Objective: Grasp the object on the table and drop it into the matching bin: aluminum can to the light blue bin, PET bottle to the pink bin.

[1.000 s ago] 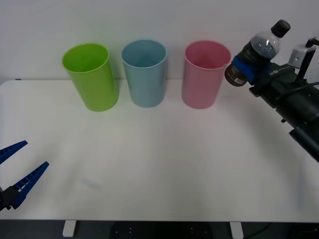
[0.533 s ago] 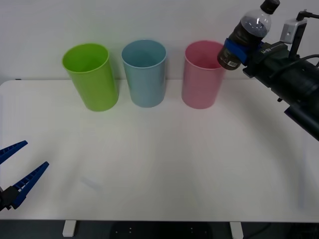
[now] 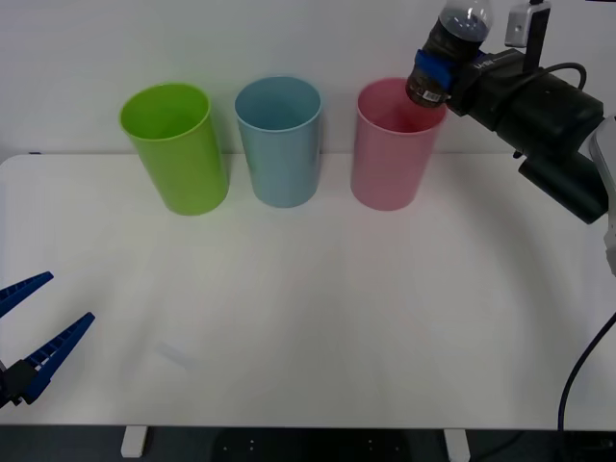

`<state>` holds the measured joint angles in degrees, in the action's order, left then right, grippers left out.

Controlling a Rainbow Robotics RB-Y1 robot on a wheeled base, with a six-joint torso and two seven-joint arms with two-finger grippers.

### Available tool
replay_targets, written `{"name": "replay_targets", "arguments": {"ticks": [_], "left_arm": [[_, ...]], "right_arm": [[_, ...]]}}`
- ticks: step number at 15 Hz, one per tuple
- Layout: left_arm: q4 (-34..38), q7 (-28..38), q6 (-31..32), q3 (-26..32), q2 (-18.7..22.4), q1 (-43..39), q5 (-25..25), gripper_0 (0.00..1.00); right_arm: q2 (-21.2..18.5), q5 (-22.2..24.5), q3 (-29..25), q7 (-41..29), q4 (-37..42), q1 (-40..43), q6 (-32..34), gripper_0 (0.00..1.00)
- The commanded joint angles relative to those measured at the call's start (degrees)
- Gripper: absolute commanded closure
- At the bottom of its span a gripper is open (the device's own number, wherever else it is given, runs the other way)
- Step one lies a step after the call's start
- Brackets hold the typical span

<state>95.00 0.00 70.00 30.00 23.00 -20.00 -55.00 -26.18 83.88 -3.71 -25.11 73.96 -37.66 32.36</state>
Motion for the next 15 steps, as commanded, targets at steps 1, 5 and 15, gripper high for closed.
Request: {"name": "replay_targets", "arguments": {"ticks": [1, 5, 15], "left_arm": [[0.0, 0.0, 0.0, 0.0, 0.0, 0.0, 0.0, 0.00], [0.0, 0.0, 0.0, 0.0, 0.0, 0.0, 0.0, 0.00], [0.0, 0.0, 0.0, 0.0, 0.0, 0.0, 0.0, 0.00]], "right_arm": [[1.7, 3.6, -0.9, 0.6, -5.8, -4.2, 0.0, 1.00], [3.9, 6.7, -2.3, 1.8, -13.7, -9.5, -0.2, 1.00], [5.9, 7.9, -2.4, 4.7, -21.3, -14.2, -2.1, 1.00]]}}
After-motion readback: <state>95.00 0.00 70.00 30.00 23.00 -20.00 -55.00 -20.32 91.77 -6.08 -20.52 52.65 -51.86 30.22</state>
